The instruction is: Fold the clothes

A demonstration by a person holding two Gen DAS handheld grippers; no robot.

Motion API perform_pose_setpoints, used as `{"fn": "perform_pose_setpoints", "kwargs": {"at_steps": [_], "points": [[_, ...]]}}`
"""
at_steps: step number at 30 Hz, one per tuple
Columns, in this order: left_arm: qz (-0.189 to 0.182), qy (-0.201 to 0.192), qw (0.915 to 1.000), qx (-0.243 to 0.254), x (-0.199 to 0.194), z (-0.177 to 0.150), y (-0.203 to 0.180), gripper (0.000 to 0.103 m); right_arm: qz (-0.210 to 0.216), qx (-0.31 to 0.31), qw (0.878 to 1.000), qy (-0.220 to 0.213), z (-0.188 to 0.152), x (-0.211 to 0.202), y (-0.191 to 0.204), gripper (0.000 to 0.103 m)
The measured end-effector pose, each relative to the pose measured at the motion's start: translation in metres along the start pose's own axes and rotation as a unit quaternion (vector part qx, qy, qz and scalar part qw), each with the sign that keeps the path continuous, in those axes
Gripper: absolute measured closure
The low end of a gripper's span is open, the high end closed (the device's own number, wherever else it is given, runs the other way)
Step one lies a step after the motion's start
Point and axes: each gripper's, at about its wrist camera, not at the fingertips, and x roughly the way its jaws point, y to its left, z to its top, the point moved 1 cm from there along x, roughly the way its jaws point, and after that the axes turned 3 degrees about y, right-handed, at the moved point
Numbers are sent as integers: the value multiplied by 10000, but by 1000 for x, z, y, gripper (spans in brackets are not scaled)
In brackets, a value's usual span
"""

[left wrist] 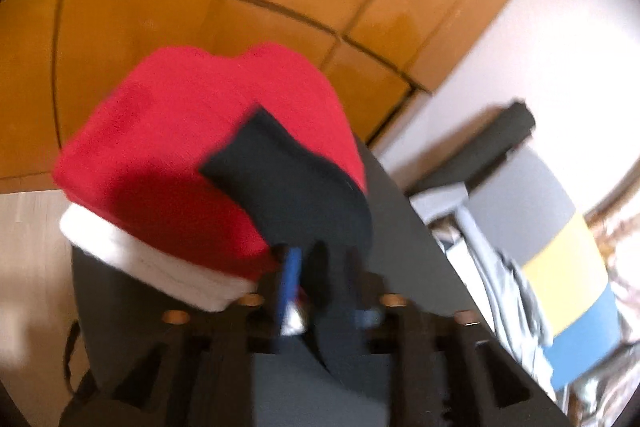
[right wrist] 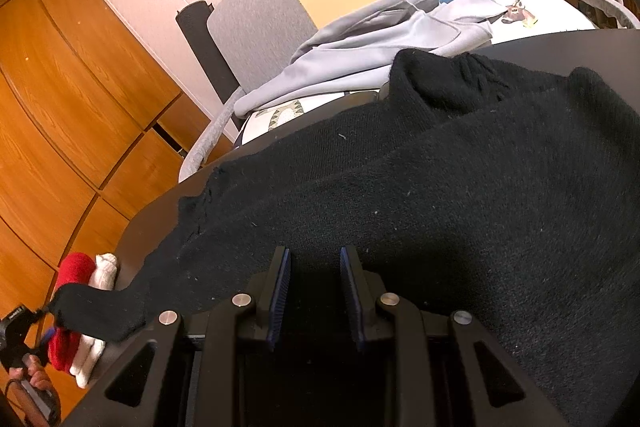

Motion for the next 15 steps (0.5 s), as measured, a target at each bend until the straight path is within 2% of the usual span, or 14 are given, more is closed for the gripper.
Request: {"fn": "perform_pose_setpoints", "kwargs": {"at_steps": [1, 3, 6, 8, 9, 10, 13, 15], "points": [[111, -187, 9997, -57, -3, 4, 5, 14, -6, -5, 10000, 0, 0, 0, 0, 77], [309, -463, 9984, -45, -5, 10, 10, 11, -18, -15, 10000, 1, 0, 0, 1, 77], [448, -235, 9980, 381, 11, 18, 8, 12, -30, -21, 10000, 0, 0, 1, 1, 77], [512, -110, 9971, 556, 21, 19, 4, 32, -31, -19, 10000, -2, 0, 1, 2, 77], [550, -14, 9966, 610, 26, 19, 2, 63, -27, -15, 10000, -4, 0, 0, 2, 77], [618, 131, 9959, 646, 32, 19, 1, 84, -24, -12, 10000, -5, 0, 0, 2, 77], [567, 327, 9964, 541, 40, 17, 0, 97, -27, -9, 10000, -6, -1, 0, 2, 77], [497, 279, 9967, 576, 34, 18, -7, 98, -23, -3, 10000, -8, -1, 0, 2, 77]]}}
